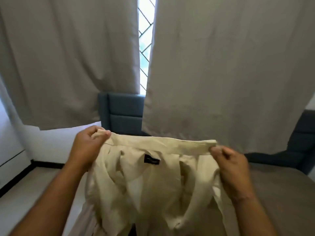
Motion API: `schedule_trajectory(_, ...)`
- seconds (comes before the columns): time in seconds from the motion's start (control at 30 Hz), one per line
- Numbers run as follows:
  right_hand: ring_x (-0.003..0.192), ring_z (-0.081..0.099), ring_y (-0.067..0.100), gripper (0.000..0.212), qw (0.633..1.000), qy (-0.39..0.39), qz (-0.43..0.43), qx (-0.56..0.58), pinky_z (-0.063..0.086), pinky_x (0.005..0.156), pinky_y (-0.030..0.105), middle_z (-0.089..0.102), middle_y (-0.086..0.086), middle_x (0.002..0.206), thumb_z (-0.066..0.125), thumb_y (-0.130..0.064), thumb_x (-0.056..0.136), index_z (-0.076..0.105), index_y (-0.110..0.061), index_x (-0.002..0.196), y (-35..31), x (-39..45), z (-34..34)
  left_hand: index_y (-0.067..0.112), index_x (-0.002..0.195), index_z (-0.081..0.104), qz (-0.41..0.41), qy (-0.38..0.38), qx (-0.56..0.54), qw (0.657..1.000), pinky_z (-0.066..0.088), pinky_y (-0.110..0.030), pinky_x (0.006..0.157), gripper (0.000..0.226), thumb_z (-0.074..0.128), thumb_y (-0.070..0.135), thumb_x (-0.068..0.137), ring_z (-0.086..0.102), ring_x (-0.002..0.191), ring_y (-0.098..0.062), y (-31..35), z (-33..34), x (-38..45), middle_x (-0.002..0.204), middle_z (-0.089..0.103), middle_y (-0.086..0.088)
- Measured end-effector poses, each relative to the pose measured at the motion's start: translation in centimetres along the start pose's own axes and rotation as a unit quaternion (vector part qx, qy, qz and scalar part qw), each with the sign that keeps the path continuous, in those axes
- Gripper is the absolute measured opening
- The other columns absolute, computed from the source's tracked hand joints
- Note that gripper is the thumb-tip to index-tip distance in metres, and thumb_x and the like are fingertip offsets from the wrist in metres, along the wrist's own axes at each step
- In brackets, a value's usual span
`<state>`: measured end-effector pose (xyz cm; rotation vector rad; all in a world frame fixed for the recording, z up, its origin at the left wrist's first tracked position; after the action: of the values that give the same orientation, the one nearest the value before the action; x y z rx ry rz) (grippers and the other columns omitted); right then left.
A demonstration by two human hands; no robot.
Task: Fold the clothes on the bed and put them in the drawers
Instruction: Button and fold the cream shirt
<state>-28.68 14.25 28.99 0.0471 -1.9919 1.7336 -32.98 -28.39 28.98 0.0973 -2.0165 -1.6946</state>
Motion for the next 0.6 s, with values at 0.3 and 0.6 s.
schedule_trajectory(0.3, 0.083, 0.074, 0.023, 0.001, 0.975, 0.042, 0.191, 0.105, 0.063, 0.076, 0.042, 0.079, 0.007, 0.088, 0.078, -0.022, 0.092, 0.077, -0.022, 0.091, 5.0, -9.6, 6.7, 0.034, 0.096, 0.067, -0.112, 0.068, -0.138, 0.982, 0.059, -0.035, 0.069, 0.023, 0.085, 0.038, 0.082, 0.069, 0.074, -0.013, -3.1, 6.4, -14.1, 0.085, 0.075, 0.003)
schedule_trajectory(0.6, 0.093, 0.076, 0.023, 0.024, 0.877, 0.029, 0.350, 0.328, 0.062, 0.080, 0.035, 0.077, 0.018, 0.108, 0.068, -0.016, 0.084, 0.070, -0.004, 0.105, 3.6, -18.0, 12.1, 0.020, 0.085, 0.074, -0.218, -0.017, -0.146, 0.965, 0.063, -0.034, 0.066, 0.027, 0.083, 0.043, 0.076, 0.074, 0.079, -0.027, -4.7, 7.5, -22.2, 0.085, 0.076, -0.008)
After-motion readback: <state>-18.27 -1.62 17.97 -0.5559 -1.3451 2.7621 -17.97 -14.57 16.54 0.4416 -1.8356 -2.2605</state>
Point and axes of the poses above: each hand's wrist, its own x-axis towards the middle knuckle, its own z-axis out of the palm, y = z × x, the point moved 4 cm from there along x, towards the middle knuckle
